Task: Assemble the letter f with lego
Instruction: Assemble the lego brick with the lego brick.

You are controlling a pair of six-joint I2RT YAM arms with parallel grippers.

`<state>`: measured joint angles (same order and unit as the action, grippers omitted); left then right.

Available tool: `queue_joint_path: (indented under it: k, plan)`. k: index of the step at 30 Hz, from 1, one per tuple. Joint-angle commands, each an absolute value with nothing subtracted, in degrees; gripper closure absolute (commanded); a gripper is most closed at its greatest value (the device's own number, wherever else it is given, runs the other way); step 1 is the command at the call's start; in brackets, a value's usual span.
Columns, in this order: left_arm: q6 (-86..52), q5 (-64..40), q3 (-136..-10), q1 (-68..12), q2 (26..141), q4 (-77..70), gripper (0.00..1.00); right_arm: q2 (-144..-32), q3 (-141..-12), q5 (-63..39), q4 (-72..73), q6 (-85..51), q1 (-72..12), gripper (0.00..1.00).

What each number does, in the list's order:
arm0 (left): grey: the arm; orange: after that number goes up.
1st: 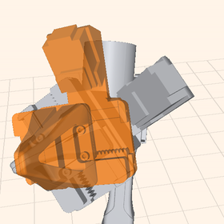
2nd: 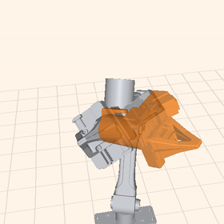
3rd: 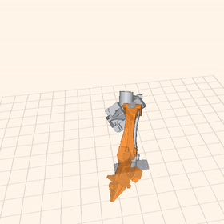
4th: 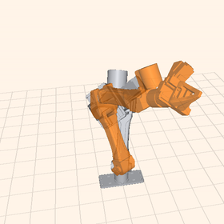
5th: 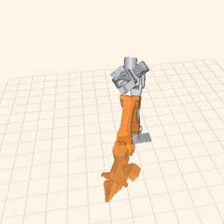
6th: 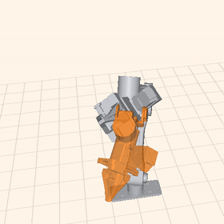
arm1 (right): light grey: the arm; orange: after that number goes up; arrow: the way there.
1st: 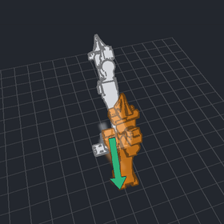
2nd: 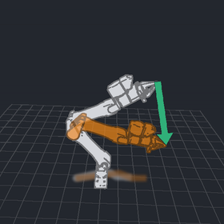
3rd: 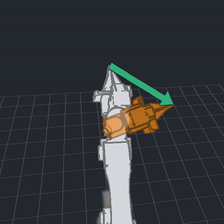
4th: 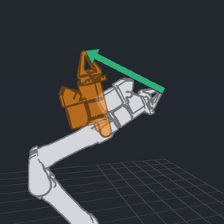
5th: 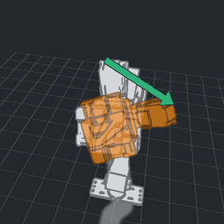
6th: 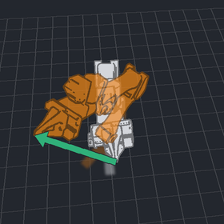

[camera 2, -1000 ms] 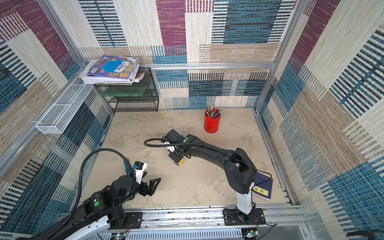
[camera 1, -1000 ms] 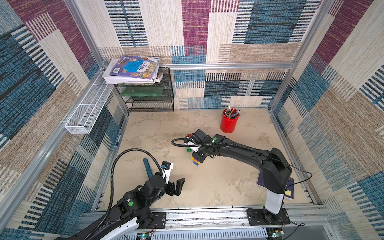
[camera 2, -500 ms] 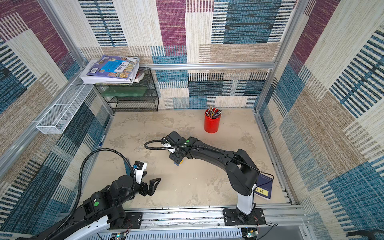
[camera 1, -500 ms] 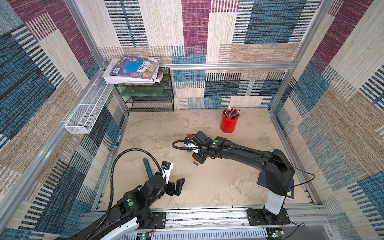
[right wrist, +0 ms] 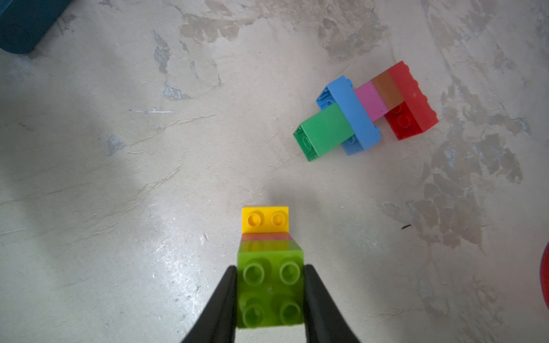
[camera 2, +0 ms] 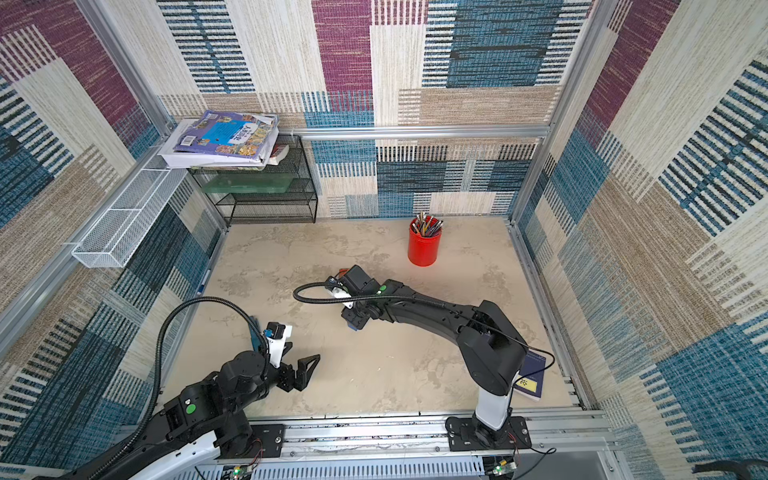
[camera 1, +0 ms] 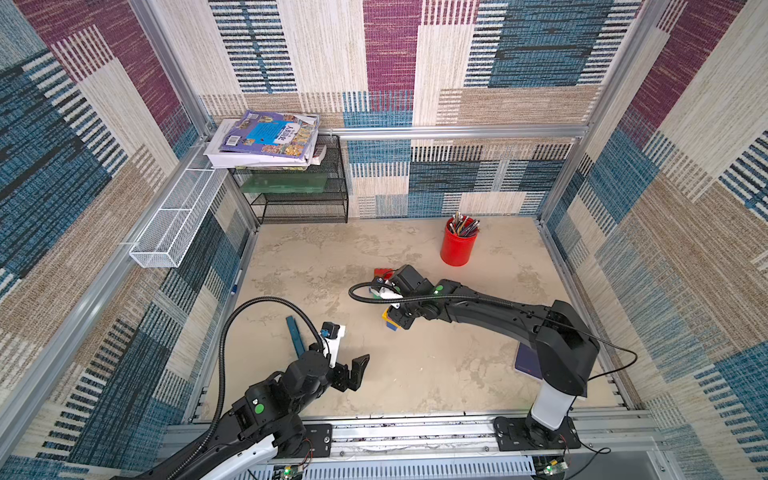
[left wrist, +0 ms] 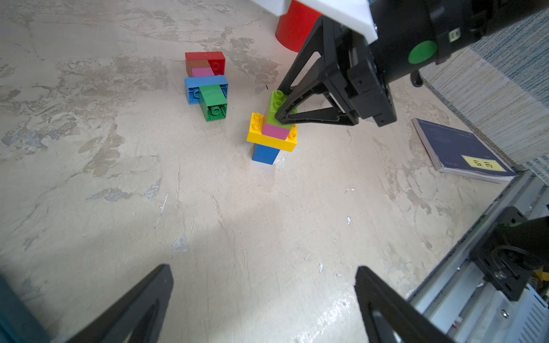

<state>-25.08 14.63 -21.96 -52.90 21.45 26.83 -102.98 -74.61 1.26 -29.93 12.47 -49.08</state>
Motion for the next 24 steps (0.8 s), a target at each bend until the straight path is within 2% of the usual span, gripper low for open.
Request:
queue_joint_path:
  k: [1, 10, 24]
  plan:
    - [-25.0, 15.7, -22.1, -52.8, 21.1, 27.3, 0.01, -104.3, -73.5, -0.3, -39.0, 13.1, -48.5, 0.81]
    - [-25.1, 16.3, -22.1, -52.8, 20.7, 27.9, 0.01, -104.2, -76.6, -4.4, -35.7, 17.0, -48.6, 0.81]
    - [-25.2, 16.8, -21.8, -52.9, 20.7, 28.0, 0.01, -109.1, -81.6, -4.3, -34.6, 18.7, -50.0, 0.80]
